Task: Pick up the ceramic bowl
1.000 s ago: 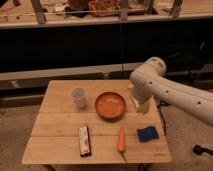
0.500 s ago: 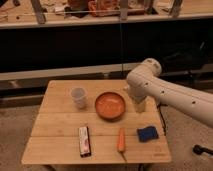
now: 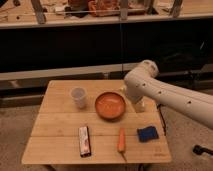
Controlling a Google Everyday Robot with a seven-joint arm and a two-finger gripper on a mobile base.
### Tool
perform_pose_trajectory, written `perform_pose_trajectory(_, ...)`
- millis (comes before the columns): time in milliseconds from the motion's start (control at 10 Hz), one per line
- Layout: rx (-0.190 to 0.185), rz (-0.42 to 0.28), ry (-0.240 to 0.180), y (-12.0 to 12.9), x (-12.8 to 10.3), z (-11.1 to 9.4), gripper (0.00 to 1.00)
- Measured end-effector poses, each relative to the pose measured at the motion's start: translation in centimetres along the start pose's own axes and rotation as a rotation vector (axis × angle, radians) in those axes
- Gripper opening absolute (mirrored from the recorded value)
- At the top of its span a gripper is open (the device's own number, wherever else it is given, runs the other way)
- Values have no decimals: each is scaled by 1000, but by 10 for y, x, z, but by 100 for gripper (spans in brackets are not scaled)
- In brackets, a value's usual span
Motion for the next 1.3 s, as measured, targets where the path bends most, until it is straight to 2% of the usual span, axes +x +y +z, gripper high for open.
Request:
perform_pose_trajectory(500, 36, -61, -30, -8, -10, 18, 80)
perform_pose_trajectory(700, 57, -94, -47, -9, -14, 37, 80)
perform_pose_trajectory(1300, 88, -167, -87, -16, -20, 62, 80)
